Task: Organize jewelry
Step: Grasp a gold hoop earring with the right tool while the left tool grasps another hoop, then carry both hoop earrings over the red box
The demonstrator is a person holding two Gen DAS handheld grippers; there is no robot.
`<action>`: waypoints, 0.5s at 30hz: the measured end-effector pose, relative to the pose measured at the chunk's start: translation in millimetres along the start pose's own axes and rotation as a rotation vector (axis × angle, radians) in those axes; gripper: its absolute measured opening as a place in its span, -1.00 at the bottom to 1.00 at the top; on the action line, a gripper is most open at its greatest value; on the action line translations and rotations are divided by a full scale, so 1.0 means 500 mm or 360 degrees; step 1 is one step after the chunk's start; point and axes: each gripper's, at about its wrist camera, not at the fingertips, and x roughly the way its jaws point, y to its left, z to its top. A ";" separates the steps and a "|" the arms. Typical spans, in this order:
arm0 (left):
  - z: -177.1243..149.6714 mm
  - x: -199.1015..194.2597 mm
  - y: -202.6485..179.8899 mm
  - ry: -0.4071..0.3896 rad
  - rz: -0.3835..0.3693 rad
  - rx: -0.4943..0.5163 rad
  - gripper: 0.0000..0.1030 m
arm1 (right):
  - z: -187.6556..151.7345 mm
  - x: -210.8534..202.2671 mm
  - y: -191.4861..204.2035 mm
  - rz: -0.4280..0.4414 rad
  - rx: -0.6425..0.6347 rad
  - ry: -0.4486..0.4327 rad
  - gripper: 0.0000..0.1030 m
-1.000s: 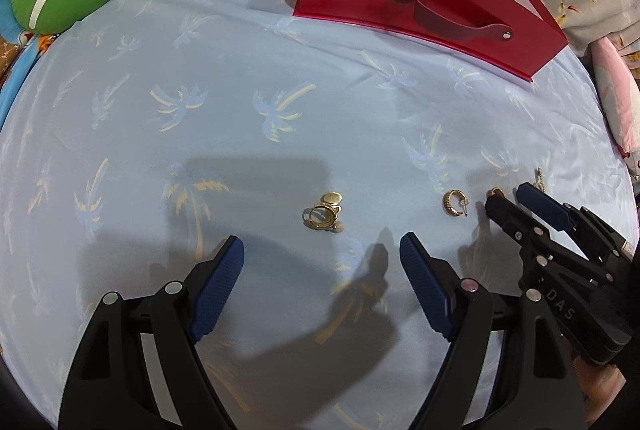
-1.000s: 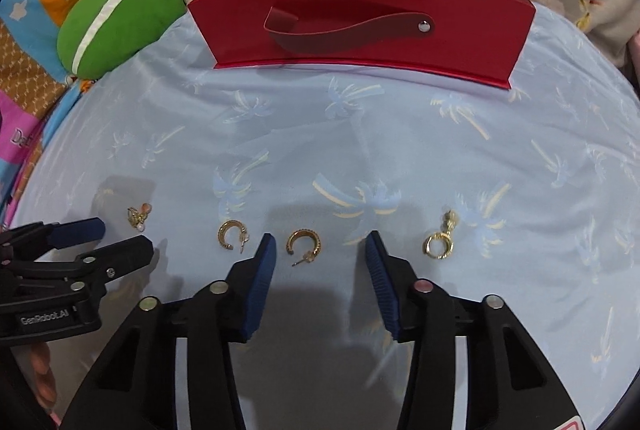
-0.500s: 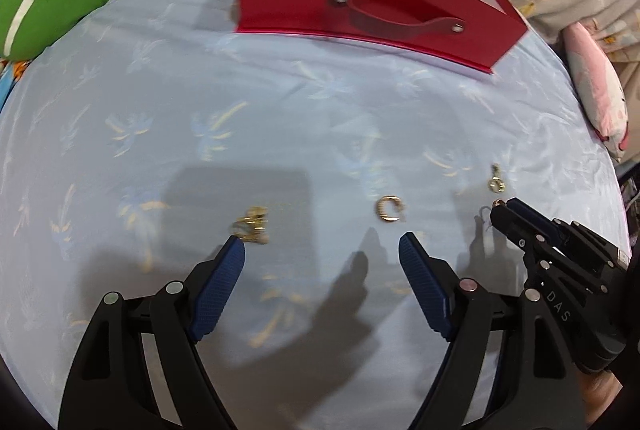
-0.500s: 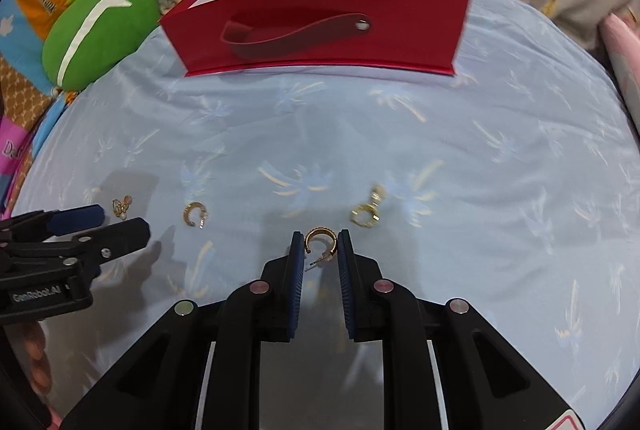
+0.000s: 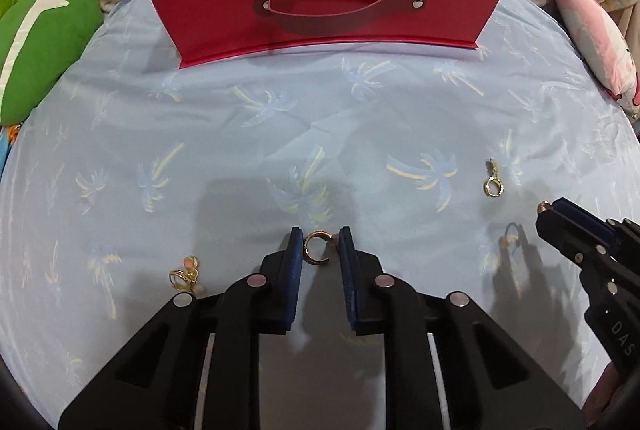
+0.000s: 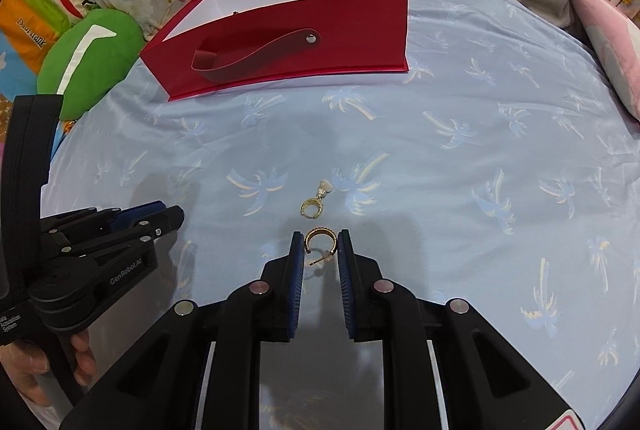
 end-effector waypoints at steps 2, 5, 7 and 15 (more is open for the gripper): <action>-0.004 -0.004 0.007 0.0013 -0.0036 -0.0006 -0.66 | 0.000 0.000 0.000 0.0007 0.0005 -0.0002 -0.70; -0.010 -0.016 0.024 0.0032 -0.0103 -0.0047 -0.66 | 0.002 -0.004 0.000 0.0018 0.0007 -0.0013 -0.70; -0.013 -0.031 0.035 0.0024 -0.0125 -0.0070 -0.66 | 0.005 -0.010 0.001 0.0026 0.0006 -0.0024 -0.70; 0.011 -0.122 0.080 -0.0105 -0.0170 -0.0150 -0.66 | 0.034 -0.059 0.019 0.0084 -0.0012 -0.0125 -0.70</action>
